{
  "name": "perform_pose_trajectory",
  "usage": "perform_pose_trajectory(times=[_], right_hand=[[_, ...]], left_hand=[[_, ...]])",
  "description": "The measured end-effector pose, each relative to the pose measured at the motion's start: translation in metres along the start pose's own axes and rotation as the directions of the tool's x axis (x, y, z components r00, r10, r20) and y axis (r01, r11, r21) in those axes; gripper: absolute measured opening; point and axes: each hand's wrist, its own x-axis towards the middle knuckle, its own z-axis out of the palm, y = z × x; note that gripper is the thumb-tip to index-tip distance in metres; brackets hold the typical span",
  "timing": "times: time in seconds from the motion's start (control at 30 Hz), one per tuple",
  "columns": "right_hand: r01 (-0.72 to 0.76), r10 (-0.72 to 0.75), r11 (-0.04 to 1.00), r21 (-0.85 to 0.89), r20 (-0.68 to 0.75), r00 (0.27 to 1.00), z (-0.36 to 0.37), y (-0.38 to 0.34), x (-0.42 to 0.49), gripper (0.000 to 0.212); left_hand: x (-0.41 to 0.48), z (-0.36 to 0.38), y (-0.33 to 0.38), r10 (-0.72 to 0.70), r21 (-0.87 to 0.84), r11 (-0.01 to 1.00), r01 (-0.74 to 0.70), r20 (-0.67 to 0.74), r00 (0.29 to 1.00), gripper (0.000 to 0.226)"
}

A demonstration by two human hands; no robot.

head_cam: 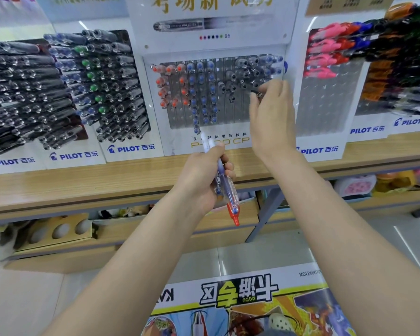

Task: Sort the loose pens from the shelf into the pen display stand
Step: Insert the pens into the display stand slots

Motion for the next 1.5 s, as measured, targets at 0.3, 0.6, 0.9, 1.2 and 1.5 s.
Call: perform_pose_trajectory(times=[0.3, 0.6, 0.9, 1.2, 1.5], right_hand=[[0.023, -0.013, 0.987, 0.158, -0.065, 0.998, -0.006, 0.005, -0.005, 0.010], [0.087, -0.083, 0.996, 0.025, -0.124, 0.989, -0.008, 0.007, -0.006, 0.014], [0.029, -0.028, 1.000, 0.005, -0.073, 0.997, -0.014, 0.002, 0.000, 0.010], [-0.147, 0.131, 0.987, 0.065, 0.207, 0.970, -0.035, -0.012, 0.004, 0.028], [-0.292, 0.066, 0.945, 0.150, 0.785, 0.617, -0.077, -0.025, -0.038, 0.049]], left_hand=[[0.001, -0.004, 0.005, -0.039, 0.025, 0.999, 0.039, 0.022, 0.999, 0.028], [0.002, -0.001, 0.006, -0.042, -0.021, 0.999, 0.042, 0.019, 0.999, 0.031], [-0.003, 0.000, 0.009, -0.042, -0.041, 0.998, 0.044, 0.033, 0.999, 0.031], [-0.014, 0.005, 0.009, -0.020, -0.181, 0.983, 0.025, 0.027, 0.999, 0.021], [-0.019, 0.016, 0.006, 0.006, -0.235, 0.971, -0.038, -0.134, 0.991, 0.029]])
